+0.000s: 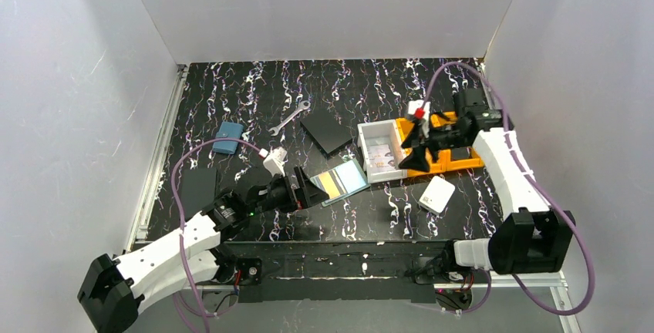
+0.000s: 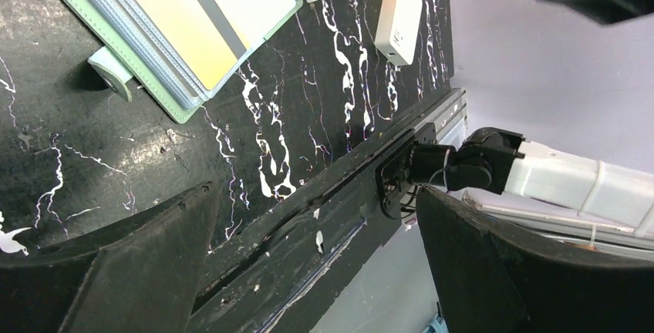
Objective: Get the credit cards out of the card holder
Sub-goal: Remove the credit card from the card holder.
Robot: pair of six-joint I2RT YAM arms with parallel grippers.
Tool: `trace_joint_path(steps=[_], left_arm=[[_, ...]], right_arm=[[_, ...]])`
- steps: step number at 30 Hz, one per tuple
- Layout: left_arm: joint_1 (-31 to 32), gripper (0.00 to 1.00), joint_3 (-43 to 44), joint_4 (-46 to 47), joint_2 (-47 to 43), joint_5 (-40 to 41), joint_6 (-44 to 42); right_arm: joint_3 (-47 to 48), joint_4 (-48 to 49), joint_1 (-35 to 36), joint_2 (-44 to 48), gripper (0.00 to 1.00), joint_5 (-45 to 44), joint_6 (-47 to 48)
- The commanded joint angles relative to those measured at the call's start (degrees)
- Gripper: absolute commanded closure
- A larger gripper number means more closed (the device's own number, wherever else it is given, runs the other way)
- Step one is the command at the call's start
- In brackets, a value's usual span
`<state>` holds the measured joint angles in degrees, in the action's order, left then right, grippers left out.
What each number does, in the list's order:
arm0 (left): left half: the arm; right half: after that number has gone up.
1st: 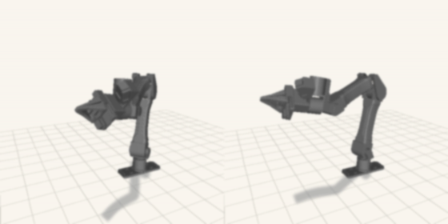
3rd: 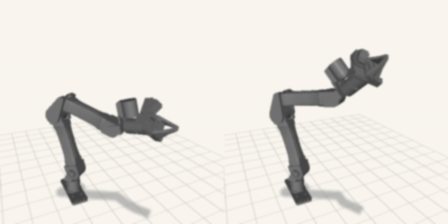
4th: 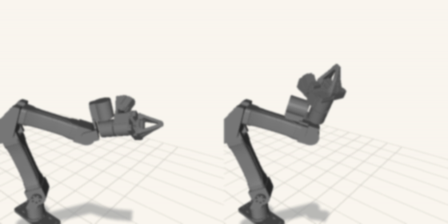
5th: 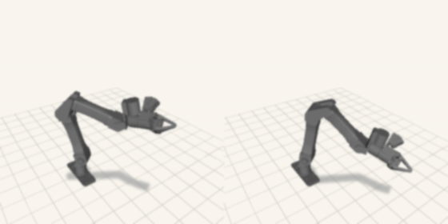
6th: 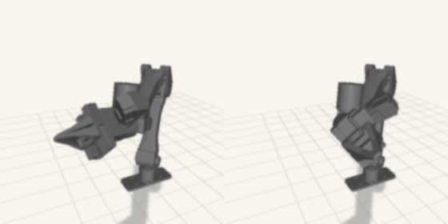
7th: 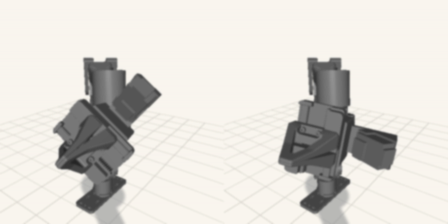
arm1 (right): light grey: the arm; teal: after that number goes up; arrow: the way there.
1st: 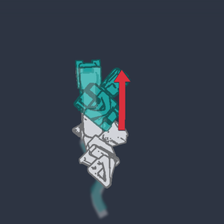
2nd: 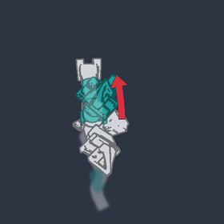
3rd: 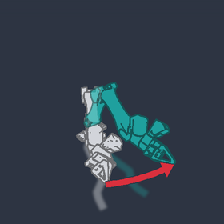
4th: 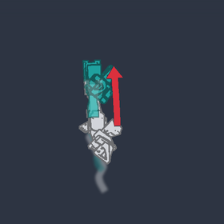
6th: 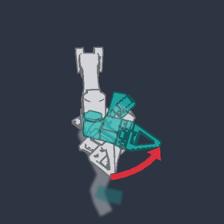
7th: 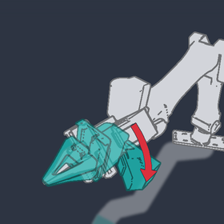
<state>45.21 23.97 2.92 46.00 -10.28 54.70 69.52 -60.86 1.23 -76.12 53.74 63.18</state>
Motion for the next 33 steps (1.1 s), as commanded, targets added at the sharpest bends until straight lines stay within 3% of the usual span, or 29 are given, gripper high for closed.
trace_joint_path(steps=[1,5,10,18,33], left_arm=[[-0.2,0.01,1.0,1.3,1.7,1.4,1.3],[-0.2,0.06,1.7,2.2,4.7,1.2,1.0],[-0.2,0.08,2.4,3.4,6.9,1.4,0.2],[-0.2,0.09,0.0,5.0,0.6,6.8,-1.7],[-0.1,0.10,-2.8,14.0,0.7,4.0,3.1]], right_arm=[[-6.0,12.9,11.1,3.9,0.28,0.2,-15.7],[-9.9,23.8,23.8,4.0,0.28,-5.1,-27.5],[-9.0,27.8,34.2,-0.4,0.29,-11.7,-32.4],[-5.4,30.8,36.0,-7.3,0.30,-15.0,-37.9],[-6.8,43.2,36.3,-12.9,0.33,-20.9,-51.0]])
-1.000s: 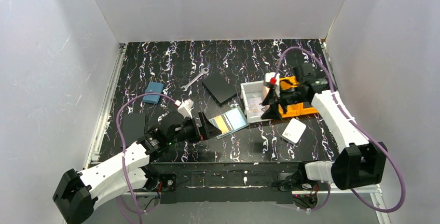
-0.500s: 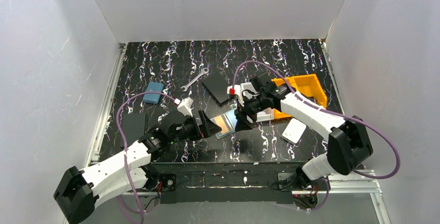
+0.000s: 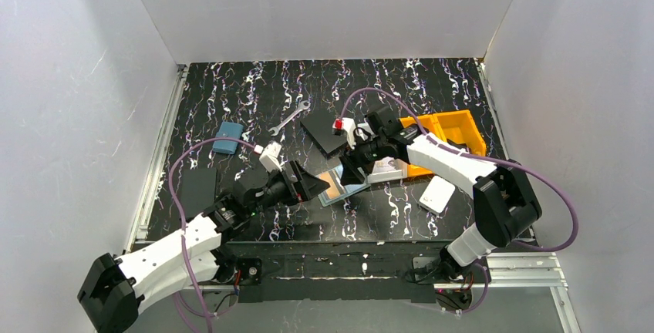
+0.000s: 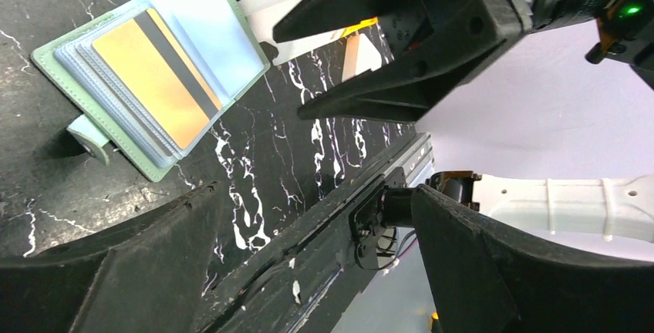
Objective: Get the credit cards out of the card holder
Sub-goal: Remove the credit card from the card holder.
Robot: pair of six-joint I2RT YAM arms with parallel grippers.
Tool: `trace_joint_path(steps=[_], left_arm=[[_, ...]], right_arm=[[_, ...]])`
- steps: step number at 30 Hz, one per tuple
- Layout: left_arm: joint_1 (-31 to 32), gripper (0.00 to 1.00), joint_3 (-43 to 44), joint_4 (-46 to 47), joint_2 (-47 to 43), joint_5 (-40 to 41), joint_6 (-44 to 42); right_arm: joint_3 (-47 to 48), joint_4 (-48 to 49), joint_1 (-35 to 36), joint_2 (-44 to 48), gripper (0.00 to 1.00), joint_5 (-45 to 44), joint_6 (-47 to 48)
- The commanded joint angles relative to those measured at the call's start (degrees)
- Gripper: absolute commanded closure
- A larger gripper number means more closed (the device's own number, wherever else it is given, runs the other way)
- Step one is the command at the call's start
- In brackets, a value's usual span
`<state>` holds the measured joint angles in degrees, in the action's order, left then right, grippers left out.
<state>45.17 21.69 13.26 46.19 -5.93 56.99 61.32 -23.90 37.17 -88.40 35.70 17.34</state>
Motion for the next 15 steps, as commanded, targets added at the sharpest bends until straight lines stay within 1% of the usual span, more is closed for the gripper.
trace_joint_path(steps=[1,4,7,10,15], left_arm=[[-0.1,0.10,-0.5,4.0,0.9,-0.3,0.8],[-0.1,0.11,-0.3,4.8,2.0,-0.7,0.7],[-0.1,0.12,-0.1,5.4,2.8,-0.8,0.6],[-0.1,0.12,0.1,6.0,3.7,-0.6,0.5],[-0.1,0.13,1.3,7.1,7.2,-1.0,0.1]], right_arm=[[0.9,8.0,0.4,-0.5,0.34,-3.7,-6.3],[-1.2,13.1,0.8,0.2,0.34,-6.8,-9.4],[-2.1,15.7,1.1,0.1,0.35,-9.5,-11.8],[-2.8,16.7,1.3,-0.3,0.38,-11.6,-13.5],[-6.5,19.5,1.5,1.9,0.48,-15.5,-14.8]])
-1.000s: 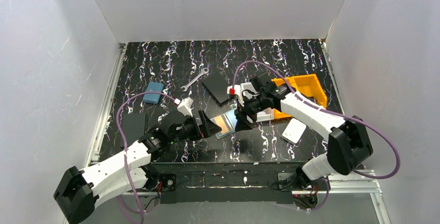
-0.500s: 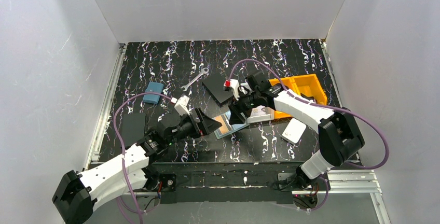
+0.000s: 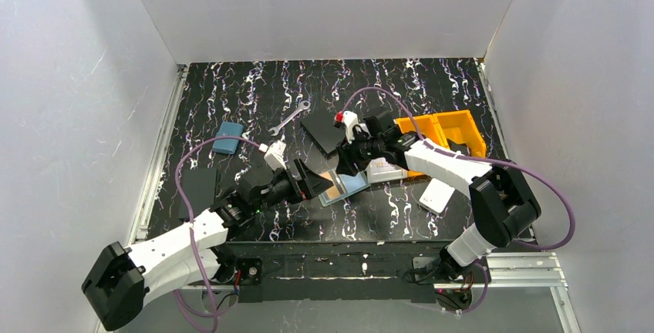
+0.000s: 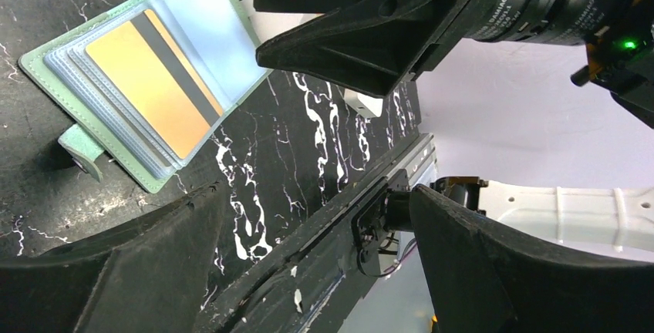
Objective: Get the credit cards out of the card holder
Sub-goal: Remove the credit card from the card holder.
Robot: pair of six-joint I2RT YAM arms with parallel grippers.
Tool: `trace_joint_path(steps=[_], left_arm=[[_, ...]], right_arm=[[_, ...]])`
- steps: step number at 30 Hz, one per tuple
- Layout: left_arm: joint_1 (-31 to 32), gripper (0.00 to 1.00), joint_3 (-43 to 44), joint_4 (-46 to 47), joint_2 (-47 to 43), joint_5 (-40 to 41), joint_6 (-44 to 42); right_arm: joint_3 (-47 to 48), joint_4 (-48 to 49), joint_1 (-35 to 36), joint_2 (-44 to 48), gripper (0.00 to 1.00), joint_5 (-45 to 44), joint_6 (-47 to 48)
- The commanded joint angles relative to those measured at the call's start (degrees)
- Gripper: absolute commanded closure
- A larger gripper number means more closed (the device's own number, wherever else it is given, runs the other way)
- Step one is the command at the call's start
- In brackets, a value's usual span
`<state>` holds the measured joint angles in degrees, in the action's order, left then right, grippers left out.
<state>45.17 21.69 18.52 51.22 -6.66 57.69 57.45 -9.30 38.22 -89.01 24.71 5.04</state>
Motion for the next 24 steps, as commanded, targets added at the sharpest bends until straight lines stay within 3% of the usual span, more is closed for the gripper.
trace_joint_path(steps=[1,8,18,24], left_arm=[[0.0,0.13,1.5,2.0,2.9,-0.3,-0.6],[0.3,0.15,3.6,3.6,8.0,0.1,-1.6],[0.4,0.28,6.4,4.3,17.1,2.4,-2.5],[0.3,0.30,5.1,4.4,20.5,4.6,-2.0]], right_arm=[[-3.3,5.5,0.5,3.1,0.51,-5.6,-2.4],[-4.3,5.8,0.7,2.7,0.73,-9.2,-2.3],[-5.6,8.2,1.6,-0.6,0.76,-9.1,-7.9],[-6.8,8.8,2.1,-2.6,0.76,-8.2,-10.6]])
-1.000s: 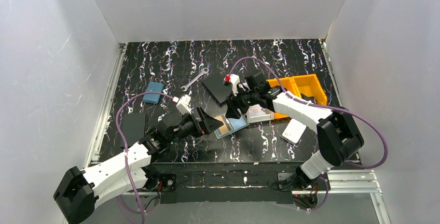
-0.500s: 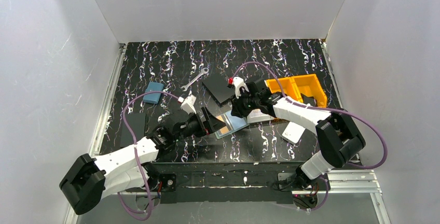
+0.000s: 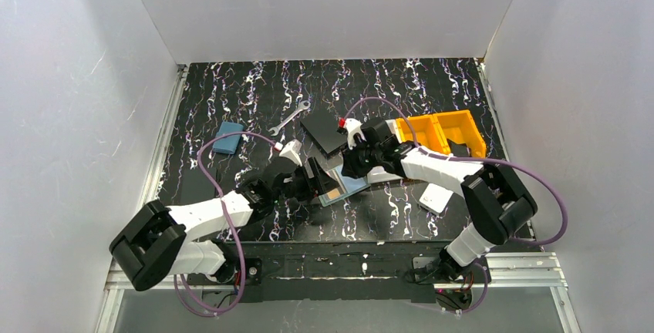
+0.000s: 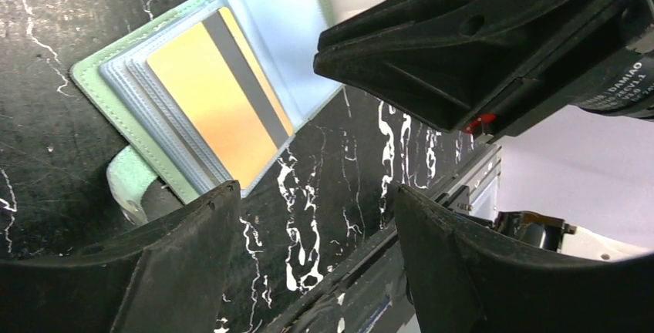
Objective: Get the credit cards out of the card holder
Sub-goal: Remove the credit card from the card holder.
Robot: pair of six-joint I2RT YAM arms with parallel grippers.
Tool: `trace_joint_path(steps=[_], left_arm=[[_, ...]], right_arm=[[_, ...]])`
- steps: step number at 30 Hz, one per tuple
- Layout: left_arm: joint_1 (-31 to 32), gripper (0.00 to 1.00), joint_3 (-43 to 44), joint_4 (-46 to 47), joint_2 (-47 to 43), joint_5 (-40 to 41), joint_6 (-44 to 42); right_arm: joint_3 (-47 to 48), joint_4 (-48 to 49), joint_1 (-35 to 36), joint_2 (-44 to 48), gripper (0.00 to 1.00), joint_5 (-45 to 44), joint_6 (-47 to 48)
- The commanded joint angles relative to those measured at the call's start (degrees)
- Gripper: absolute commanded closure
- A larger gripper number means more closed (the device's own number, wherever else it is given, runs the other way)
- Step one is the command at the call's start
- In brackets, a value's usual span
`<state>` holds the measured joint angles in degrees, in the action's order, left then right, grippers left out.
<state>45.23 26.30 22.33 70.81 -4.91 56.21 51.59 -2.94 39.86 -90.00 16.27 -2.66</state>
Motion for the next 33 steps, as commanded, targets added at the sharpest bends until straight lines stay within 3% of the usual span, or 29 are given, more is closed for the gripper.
trace_joint_path(steps=[1,20,22,28,33], left_arm=[[0.2,0.30,0.3,0.7,1.2,3.1,-0.5],[-0.5,0.31,-2.6,0.9,3.8,7.3,-0.4],[-0.6,0.35,-2.6,0.9,4.4,7.4,-0.6],[-1.2,0.39,-2.8,0.9,6.0,7.0,-0.2],[-1.3,0.40,-3.8,0.8,4.8,7.3,-0.2]], right_arm=[[-1.2,3.6,0.5,-1.7,0.76,0.1,-3.2],[-3.5,6.3,3.9,-1.6,0.77,-6.5,-5.8],[-3.9,6.6,3.8,-1.2,0.76,-6.7,-5.7],[-4.6,8.0,3.8,-1.6,0.60,-3.4,-7.8],[-4.0,8.5,3.8,-3.3,0.58,-0.8,-10.0]])
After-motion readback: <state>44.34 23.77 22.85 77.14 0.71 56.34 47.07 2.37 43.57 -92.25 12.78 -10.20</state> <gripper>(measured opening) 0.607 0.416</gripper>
